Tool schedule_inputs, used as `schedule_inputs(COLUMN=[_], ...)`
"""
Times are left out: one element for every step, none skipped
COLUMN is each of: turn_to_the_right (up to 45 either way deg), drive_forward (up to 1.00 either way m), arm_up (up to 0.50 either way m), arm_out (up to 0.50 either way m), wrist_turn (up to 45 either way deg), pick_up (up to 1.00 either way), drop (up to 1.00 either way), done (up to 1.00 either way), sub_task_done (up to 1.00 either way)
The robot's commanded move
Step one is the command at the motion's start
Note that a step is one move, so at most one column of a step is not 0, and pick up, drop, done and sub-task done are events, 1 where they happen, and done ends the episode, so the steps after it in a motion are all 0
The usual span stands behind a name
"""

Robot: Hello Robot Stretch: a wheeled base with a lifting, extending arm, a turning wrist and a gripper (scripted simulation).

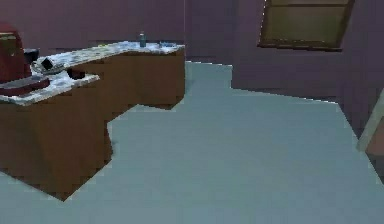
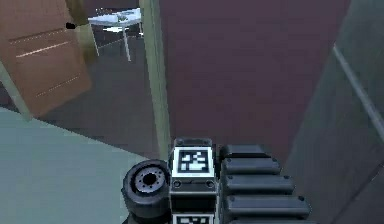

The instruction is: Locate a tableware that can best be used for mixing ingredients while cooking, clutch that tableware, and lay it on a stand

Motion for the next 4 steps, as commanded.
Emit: schedule_inputs(turn_to_the_right=[0.0, -45.0, -39.0, 0.0], drive_forward=[0.1, 0.0, 0.0, 0.4], arm_up=[0.0, 0.0, 0.0, 0.0], arm_out=[0.0, 0.0, 0.0, 0.0], wrist_turn=[0.0, 0.0, 0.0, 0.0], pick_up=[0.0, 0.0, 0.0, 0.0], drop=[0.0, 0.0, 0.0, 0.0], done=[0.0, 0.0, 0.0, 0.0], sub_task_done=[0.0, 0.0, 0.0, 0.0])
